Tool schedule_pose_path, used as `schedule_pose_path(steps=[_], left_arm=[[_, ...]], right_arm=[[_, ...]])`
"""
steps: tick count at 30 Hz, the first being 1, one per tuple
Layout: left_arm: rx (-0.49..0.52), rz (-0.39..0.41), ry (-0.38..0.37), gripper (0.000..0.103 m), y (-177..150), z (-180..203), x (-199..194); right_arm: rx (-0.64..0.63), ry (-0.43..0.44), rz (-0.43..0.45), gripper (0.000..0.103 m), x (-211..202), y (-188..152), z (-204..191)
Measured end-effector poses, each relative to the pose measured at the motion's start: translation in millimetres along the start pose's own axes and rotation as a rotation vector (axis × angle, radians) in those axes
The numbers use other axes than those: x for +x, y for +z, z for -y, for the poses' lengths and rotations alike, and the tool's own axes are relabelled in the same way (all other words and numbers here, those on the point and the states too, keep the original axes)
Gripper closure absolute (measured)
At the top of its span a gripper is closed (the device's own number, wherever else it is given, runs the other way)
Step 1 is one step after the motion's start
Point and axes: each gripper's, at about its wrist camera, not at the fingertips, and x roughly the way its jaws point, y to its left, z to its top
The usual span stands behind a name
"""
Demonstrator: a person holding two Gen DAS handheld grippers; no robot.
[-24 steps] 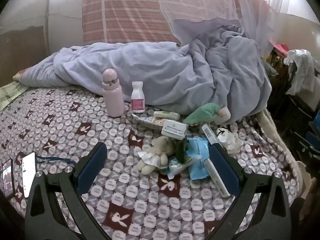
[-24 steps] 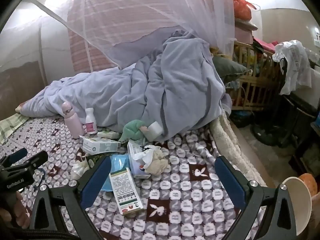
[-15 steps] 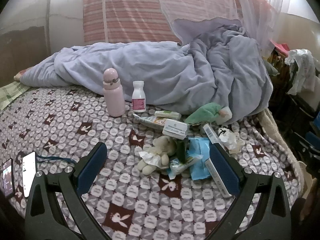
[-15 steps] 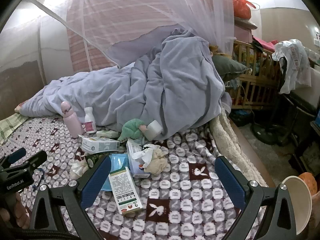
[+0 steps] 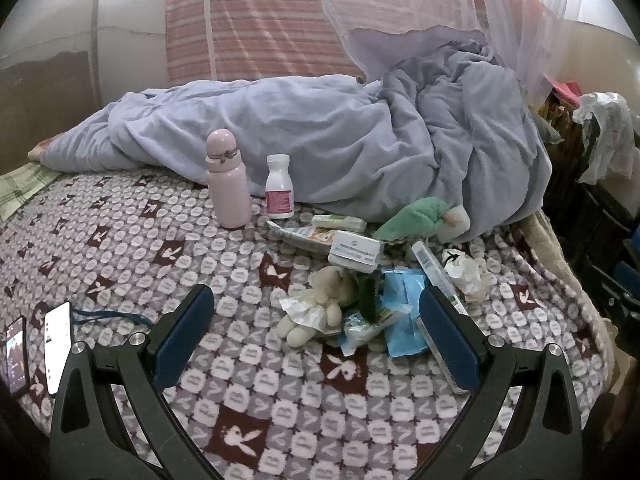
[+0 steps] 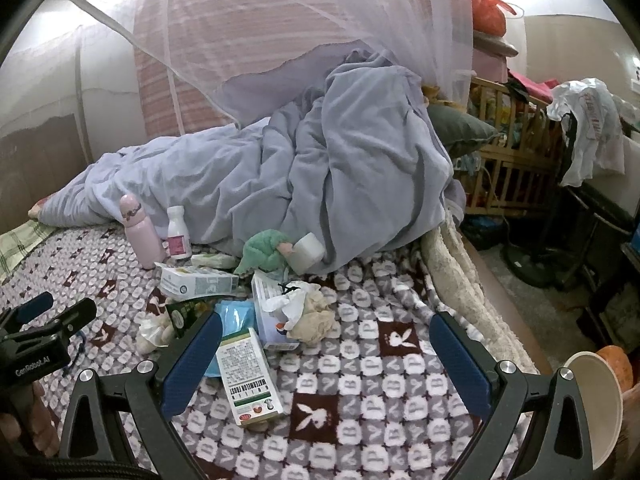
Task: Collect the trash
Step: 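Move both tools toward the trash items on the bed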
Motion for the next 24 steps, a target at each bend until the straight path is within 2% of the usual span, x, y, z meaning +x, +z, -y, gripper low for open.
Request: schedule_pose_path(steps=[10,11,24], left_arm=[[-0.006,-0.017,0.008,0.001,-5.3,-4.8,10.9],[-0.008,-0.021,0.008,0.001,-5.9,-5.6,12.3],[-0.001,-0.054,0.028,0.001,-13.1,-12.6,25.3]], right_arm=[[-0.024,0.001,-0.069,0.000,10.9,-2.2,-3.6],[-0.028,0.002,-0.050,0.000,11.1,-3.0,-4.1],[-0.063,-0.017,-0.067,0.000,20.2,-7.2,1.6]])
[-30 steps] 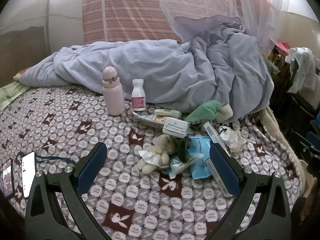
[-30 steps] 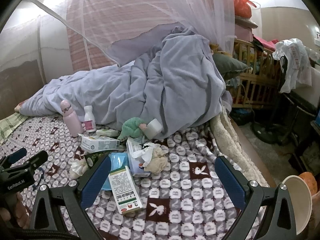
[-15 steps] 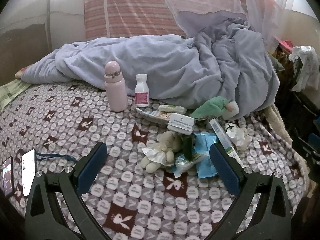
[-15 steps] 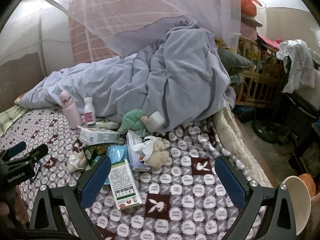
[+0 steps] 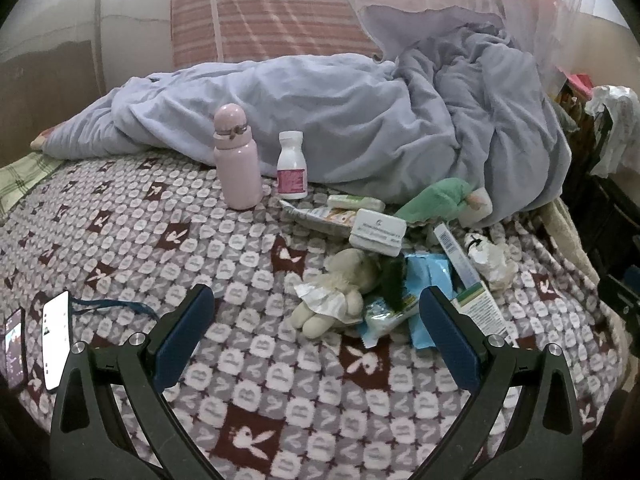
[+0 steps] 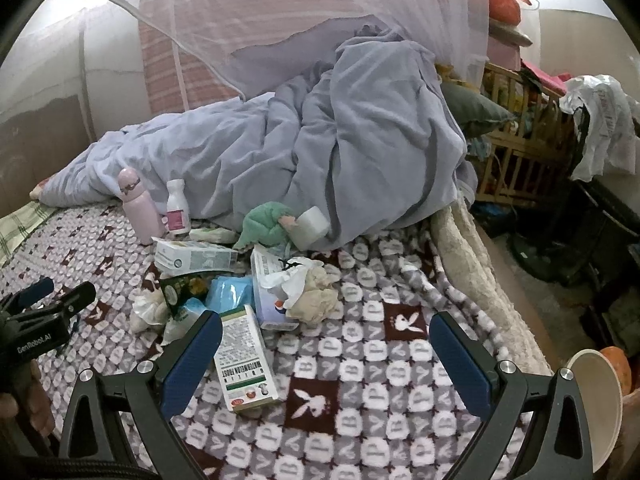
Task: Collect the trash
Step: 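Move both tools toward the trash items on the bed, then grasp the Watermelon Frost box with the right tool while the left tool grasps the milk carton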
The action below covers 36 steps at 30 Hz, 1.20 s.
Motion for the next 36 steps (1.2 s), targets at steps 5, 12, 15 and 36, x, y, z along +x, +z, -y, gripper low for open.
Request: schedule_pose_path(steps=[5,12,15,36], left_arm=[[-0.004,-0.042,-0.006,0.001,-5.8,-14.4,9.8],[-0.028,-0.127,-0.037,0.001,-18.6,-38.0,26.5],[-0.022,-0.144,-0.037,0.001,-20.6,-41.7,31.7],[0.222,-0.285,-0.101,0.001,89.2,53.2,128.1]], right_arm=[[0.013,0.007,-0.023,0.000,3.6,-6.3,10.0],[0.016,0.118,-0.097,0.004,22.8,-20.7,1.7],[-0.017,0.177,-0.147,0.011,39.7,-25.0,-16.9],[-0.050,0.304,-0.254,0.051,92.2,-27.8,-39.1]])
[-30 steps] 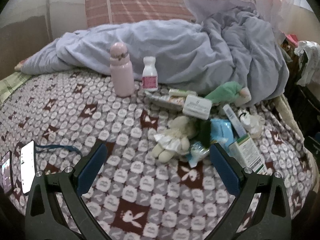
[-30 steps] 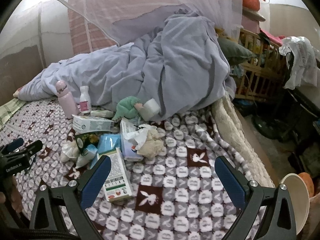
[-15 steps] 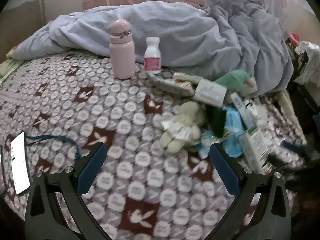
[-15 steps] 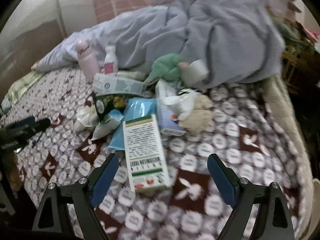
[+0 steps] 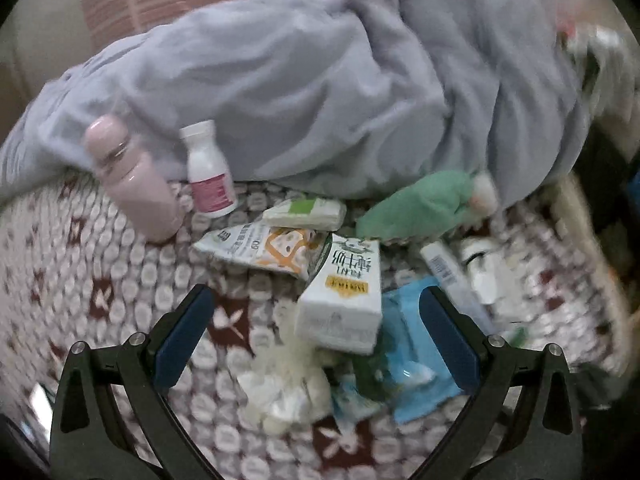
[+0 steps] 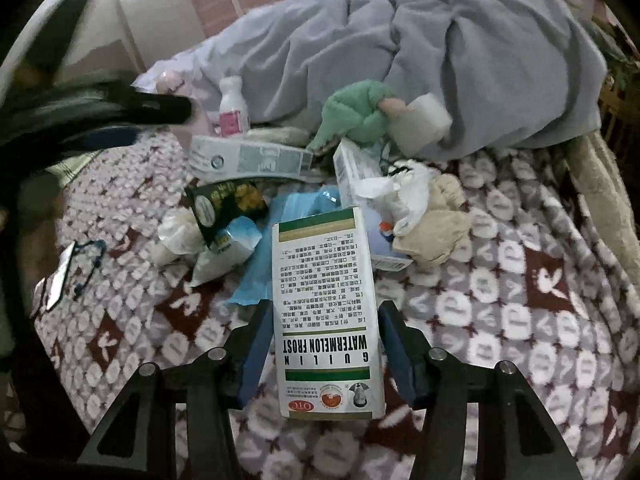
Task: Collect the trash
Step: 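Grasp the Watermelon Frost box with the right tool while the left tool grasps the milk carton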
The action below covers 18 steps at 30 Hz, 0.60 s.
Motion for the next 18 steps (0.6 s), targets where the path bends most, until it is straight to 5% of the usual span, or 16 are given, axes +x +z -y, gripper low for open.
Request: schedule_pose_path(steps=[4,5,7,18], left_arm=[[0.097,-0.082,0.051,0.006,7.9,14.1,29.4],[0.105,-0.090,0.051,0.026,7.8,15.3,32.5],[0.101,-0.130,0.034,0.046,5.3,14.3,37.7],[0.006,0.003,-0.093,0.049,-8.3,12.2,-37.1]], right_arm=[[0.010,0.018,0.017,0.051,-17.2,0.3,8.4],[0.010,0.019,0.022,0.051,-22.1,0.6,10.7],[0.017,0.012,0.036,0.051,-29.3,-0.8,16.3],[0.074,-0.028,0.087,0.051,-60.6,-13.5,47.7]])
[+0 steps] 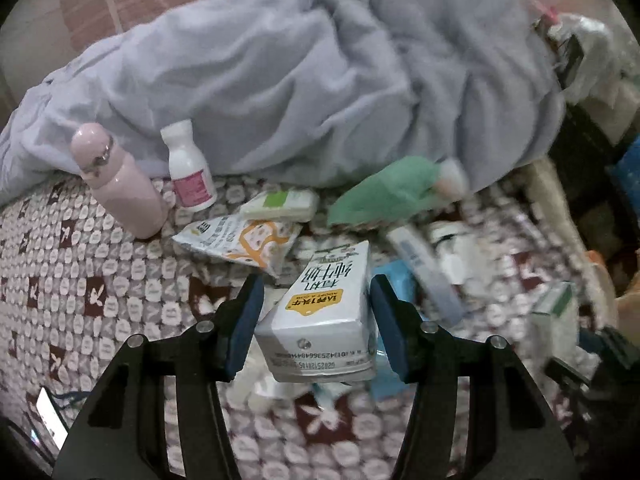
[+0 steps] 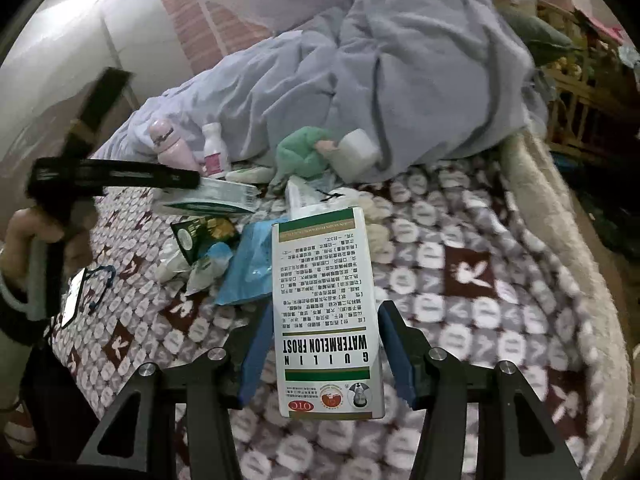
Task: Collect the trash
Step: 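Grasp the Watermelon Frost box with the right tool while the left tool grasps the milk carton, then carry the box with the right tool while the left tool carries the milk carton to the bucket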
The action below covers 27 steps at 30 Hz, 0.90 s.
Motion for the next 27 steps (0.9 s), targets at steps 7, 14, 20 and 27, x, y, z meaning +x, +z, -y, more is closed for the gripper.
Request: schedule_pose_path(steps=[7,14,20,27], left_arm=[[-0.031,0.031,-0.130,0.050,-1.0,32.4,-29.5],[0.035,0.050,-0.176,0.050,-12.1,85.3,-37.0],[0.071,-0.010,-0.138,0.049,-62.9,103.2,-19.7],[0.040,-0.098,-0.141,0.048,-112.7,103.5,2.1]], right_arm=[[0.049,-0.027,0.042,0.051,-29.3,-7.7,24.5],[0.085,-0.064,0.054,0.051,-50.7,-16.4,46.9],[0.093,-0.075,0.031,0.051,-53.3,-25.2,57.8],[0.089,-0.067,0.009,0.051,-45.6,-28.3,54.5]])
